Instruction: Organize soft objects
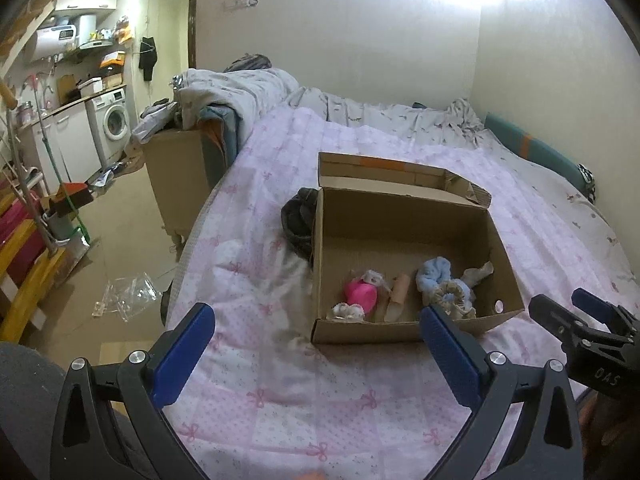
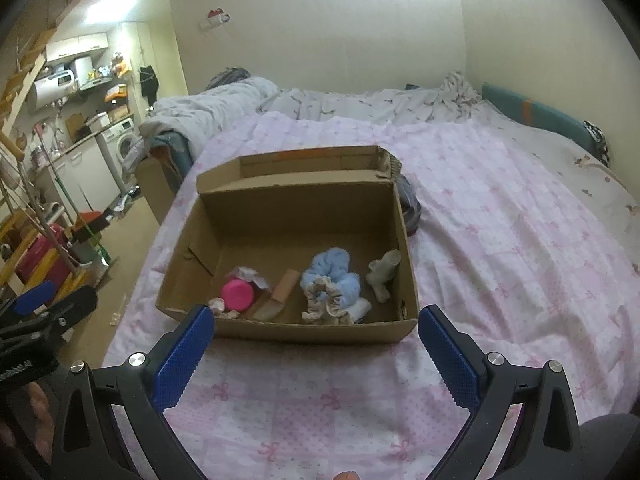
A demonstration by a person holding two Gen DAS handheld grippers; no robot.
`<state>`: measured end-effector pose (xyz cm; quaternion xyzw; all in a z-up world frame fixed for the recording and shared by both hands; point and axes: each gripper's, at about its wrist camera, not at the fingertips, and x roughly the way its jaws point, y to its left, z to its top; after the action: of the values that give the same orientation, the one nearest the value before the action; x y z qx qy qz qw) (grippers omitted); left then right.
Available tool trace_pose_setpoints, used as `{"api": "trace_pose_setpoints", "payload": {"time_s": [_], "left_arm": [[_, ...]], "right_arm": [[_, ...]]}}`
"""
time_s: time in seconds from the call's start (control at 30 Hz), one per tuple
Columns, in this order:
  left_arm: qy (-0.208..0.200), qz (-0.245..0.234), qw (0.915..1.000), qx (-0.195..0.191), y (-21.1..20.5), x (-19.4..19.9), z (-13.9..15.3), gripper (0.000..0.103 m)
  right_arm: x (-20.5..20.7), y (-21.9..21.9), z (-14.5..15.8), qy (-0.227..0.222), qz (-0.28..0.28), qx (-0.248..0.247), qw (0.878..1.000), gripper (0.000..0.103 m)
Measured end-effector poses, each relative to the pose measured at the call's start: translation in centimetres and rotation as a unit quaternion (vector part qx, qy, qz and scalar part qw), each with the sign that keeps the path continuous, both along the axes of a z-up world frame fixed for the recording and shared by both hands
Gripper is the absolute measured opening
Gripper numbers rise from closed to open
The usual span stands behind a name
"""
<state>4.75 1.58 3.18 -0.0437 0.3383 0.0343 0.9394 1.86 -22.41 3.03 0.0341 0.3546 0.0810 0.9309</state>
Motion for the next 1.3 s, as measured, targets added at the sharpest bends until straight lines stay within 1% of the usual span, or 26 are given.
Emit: {"api": "trace_pose_setpoints", "payload": {"time_s": [0.1, 0.3, 0.5, 0.63, 1.3], "left_arm": [[0.007, -0.006, 1.0, -0.001, -0.13, 0.17, -0.22, 0.102], [0.006, -0.013, 0.9999, -0.001, -0.36, 0.13, -0.24, 0.102], [0.003, -0.009, 0.9999, 0.003, -0.43, 0.1, -0.22, 0.102], [0.006, -0.009, 0.9999, -0.004, -0.35, 0.16, -0.41, 0.102], [0.007, -0.011, 0.9999, -0.01, -0.23, 0.07, -0.51, 0.102]], "right_arm": [[-0.11, -0.1, 0.06, -0.005, -0.002, 0.001, 1.0, 0.103], [-0.17, 0.21, 0.1, -0.008, 0.001, -0.007, 1.0, 0.103], [-0.1, 0.37, 0.06, -0.009, 0.003, -0.01, 1.0, 0.103], [-0.15, 0.38, 0.07, -0.008, 0.002, -0.01, 1.0, 0.103], [0.0, 0.2, 0.14, -0.011, 0.003, -0.011, 1.0, 0.103]]}}
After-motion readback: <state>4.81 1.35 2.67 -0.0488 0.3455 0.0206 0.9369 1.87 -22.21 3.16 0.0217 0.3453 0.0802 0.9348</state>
